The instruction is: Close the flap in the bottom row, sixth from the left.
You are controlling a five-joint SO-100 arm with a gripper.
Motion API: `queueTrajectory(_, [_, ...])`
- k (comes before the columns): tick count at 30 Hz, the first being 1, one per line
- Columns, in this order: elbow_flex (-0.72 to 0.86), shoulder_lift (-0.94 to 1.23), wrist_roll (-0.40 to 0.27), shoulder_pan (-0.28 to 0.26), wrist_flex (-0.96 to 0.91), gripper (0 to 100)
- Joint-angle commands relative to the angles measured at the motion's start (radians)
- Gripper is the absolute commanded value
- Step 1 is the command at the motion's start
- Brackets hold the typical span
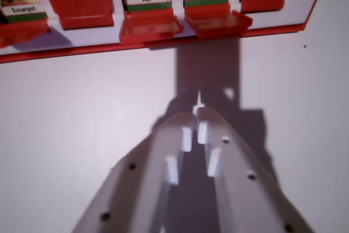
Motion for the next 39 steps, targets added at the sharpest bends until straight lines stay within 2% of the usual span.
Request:
queueTrajectory(1, [-0.064, -0.012, 0.0, -0.014, -0.041, 0])
queueTrajectory(7, [-0.11, -0.106, 0.009, -0.028, -0.103, 0])
queueTrajectory(20, [-0.31, -0.279, 0.051, -0.046, -0.103, 0])
queueTrajectory(39, [-0.497, -0.408, 0.112, -0.089, -0.11, 0])
